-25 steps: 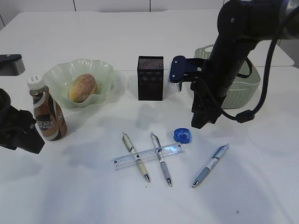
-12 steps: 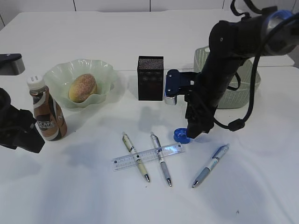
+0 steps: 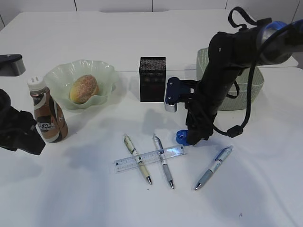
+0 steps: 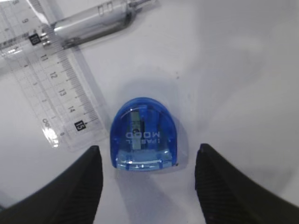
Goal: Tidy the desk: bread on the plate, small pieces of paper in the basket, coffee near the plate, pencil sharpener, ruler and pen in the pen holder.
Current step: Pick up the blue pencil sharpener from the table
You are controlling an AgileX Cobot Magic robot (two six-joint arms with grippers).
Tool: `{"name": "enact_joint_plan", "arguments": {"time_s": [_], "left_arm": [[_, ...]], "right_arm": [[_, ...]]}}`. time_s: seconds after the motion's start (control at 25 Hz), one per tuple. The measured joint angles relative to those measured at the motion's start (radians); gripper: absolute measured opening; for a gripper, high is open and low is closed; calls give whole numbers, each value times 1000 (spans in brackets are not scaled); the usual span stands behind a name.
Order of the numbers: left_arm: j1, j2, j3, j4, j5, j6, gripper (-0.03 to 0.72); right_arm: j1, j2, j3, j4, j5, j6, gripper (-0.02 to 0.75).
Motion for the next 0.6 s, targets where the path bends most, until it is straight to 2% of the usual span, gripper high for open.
{"name": "enact_joint_plan", "arguments": {"time_s": [0.6], "left_arm": [[0,0,0,0,0,0,401]], "right_arm": [[0,29,0,22,-10,-2,492]]}}
